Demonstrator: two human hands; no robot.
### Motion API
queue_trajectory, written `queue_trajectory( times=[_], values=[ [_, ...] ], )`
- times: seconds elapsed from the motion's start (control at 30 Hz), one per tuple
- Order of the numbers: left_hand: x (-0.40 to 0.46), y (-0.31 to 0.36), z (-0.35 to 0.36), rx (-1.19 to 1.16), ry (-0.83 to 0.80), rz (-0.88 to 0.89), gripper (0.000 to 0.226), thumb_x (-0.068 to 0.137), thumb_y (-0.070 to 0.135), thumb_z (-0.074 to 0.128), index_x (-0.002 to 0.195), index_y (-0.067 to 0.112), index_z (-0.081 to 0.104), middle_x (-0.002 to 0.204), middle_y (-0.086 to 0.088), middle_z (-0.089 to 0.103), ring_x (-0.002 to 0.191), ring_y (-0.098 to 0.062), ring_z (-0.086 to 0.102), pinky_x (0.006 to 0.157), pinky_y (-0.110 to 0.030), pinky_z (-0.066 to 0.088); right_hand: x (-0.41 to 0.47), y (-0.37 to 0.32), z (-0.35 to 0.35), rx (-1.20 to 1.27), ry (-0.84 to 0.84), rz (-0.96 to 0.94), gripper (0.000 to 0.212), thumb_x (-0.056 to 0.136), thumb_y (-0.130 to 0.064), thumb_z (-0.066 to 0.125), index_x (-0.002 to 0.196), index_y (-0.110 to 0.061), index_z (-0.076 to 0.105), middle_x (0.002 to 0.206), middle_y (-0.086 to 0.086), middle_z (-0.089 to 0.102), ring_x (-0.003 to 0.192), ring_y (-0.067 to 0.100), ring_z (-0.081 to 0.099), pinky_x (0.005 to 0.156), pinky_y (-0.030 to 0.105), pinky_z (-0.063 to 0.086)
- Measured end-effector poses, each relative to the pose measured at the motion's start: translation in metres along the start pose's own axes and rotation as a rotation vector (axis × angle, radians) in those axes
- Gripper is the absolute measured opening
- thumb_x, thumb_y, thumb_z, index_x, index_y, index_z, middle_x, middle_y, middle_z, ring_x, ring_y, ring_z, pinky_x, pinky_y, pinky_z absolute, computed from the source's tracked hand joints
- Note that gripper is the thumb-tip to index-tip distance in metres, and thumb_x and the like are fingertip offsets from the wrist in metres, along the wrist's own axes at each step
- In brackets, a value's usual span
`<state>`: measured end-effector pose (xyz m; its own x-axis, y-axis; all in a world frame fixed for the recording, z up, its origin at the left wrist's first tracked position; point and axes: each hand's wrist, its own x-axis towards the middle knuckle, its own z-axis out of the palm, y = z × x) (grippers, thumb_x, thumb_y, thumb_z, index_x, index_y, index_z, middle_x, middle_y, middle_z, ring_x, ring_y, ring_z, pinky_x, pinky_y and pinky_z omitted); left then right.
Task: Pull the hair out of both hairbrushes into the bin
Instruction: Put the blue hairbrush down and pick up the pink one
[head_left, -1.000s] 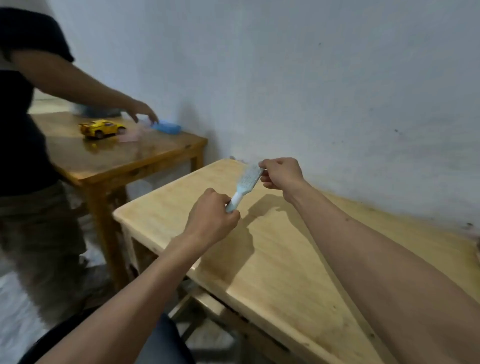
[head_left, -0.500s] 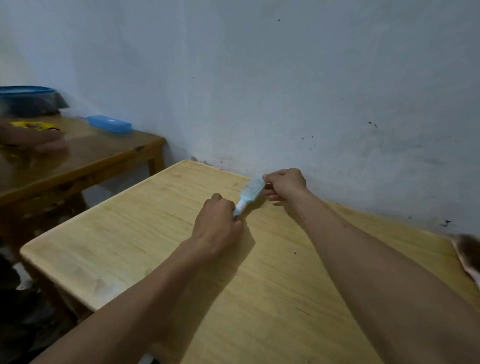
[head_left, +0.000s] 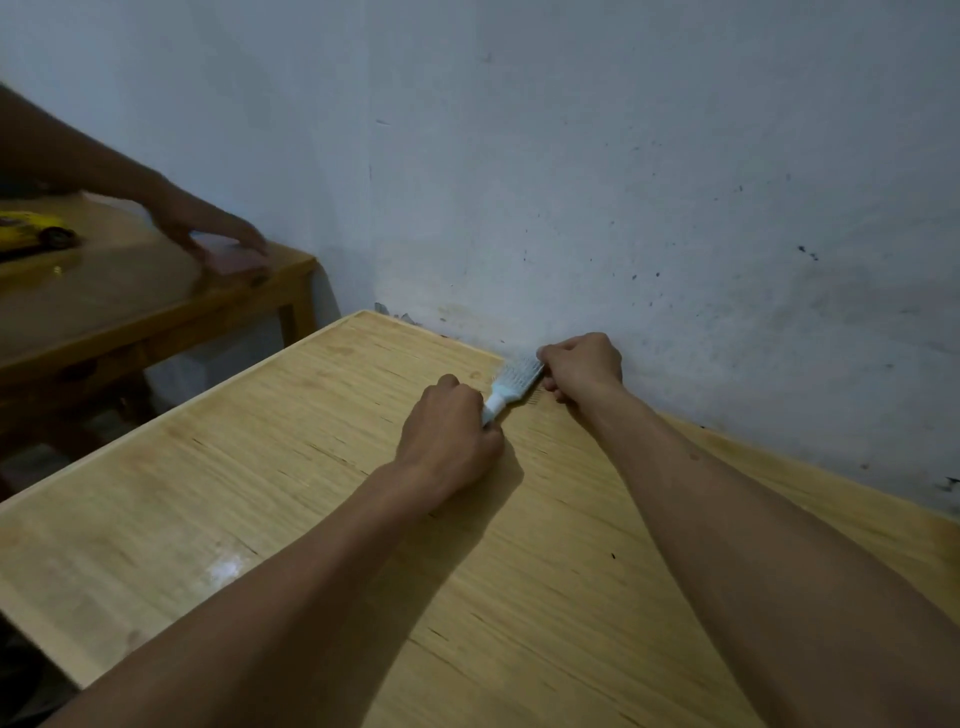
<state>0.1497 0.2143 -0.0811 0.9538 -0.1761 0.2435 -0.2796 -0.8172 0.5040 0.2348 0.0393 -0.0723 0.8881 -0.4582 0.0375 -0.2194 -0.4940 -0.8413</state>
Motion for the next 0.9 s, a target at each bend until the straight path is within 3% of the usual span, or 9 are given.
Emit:
queue_trajectory(
  times=[0.17,0.3,0.43,0.53,0.7,0.83,0.9],
  values=[
    [0.004,-0.006,-0.001,0.021,-0.002,-0.008,0.023,0.091,0.022,0.059,0.094,0.002,0.07,0.093,-0.011,0.051,0.081,-0.027,0.051,0.068,-0.041,0.049,0.0,0.002,0.005,-0.061,0.022,-0.029,0.027,0.09,-0.027,0.068,0.069,-0.011,0.075,0.068,0.012,0.077,0.063,0.029,0.074,0.073,0.043,0.065],
    [0.005,-0.007,-0.001,0.038,-0.037,-0.02,0.025,0.091,0.027,0.061,0.096,0.003,0.069,0.1,-0.015,0.057,0.083,-0.026,0.051,0.065,-0.036,0.042,-0.003,-0.003,0.001,-0.094,-0.023,-0.013,0.028,0.092,-0.03,0.066,0.086,-0.005,0.077,0.076,0.012,0.078,0.075,0.032,0.078,0.079,0.046,0.065],
    [0.0,-0.003,-0.006,0.081,-0.057,-0.04,0.05,0.09,0.041,0.064,0.125,0.005,0.061,0.12,-0.017,0.057,0.103,-0.03,0.053,0.083,-0.04,0.049,-0.013,-0.007,-0.01,-0.049,-0.07,0.01,0.029,0.094,-0.029,0.066,0.086,-0.003,0.072,0.08,0.018,0.078,0.066,0.028,0.073,0.077,0.048,0.065],
    [-0.01,0.004,-0.009,0.195,0.004,-0.016,0.062,0.091,0.049,0.059,0.136,0.007,0.053,0.132,-0.018,0.052,0.118,-0.033,0.045,0.095,-0.042,0.043,-0.021,-0.009,-0.031,-0.028,-0.068,0.022,0.028,0.092,-0.03,0.068,0.093,-0.003,0.071,0.085,0.017,0.077,0.073,0.032,0.078,0.073,0.051,0.065],
    [-0.031,0.046,0.006,0.149,0.067,0.113,0.057,0.09,0.052,0.058,0.124,0.007,0.061,0.124,-0.017,0.057,0.117,-0.034,0.043,0.095,-0.044,0.039,-0.041,-0.007,-0.093,-0.193,-0.037,-0.058,0.034,0.092,-0.033,0.068,0.098,0.0,0.076,0.083,0.012,0.079,0.073,0.029,0.079,0.078,0.047,0.066],
    [-0.056,0.109,0.035,-0.007,-0.112,0.252,0.056,0.09,0.057,0.06,0.116,0.007,0.067,0.119,-0.017,0.063,0.115,-0.034,0.05,0.091,-0.044,0.047,-0.058,0.012,-0.156,-0.401,0.058,-0.103,0.034,0.091,-0.034,0.066,0.087,-0.002,0.074,0.077,0.009,0.075,0.069,0.029,0.075,0.075,0.04,0.064],
    [-0.072,0.141,0.054,-0.019,-0.194,0.337,0.061,0.09,0.061,0.057,0.117,0.007,0.067,0.118,-0.016,0.065,0.113,-0.033,0.053,0.09,-0.044,0.049,-0.067,0.026,-0.192,-0.58,0.091,-0.093,0.029,0.09,-0.035,0.065,0.076,-0.01,0.064,0.069,0.006,0.064,0.067,0.03,0.068,0.065,0.033,0.054]
  ],
)
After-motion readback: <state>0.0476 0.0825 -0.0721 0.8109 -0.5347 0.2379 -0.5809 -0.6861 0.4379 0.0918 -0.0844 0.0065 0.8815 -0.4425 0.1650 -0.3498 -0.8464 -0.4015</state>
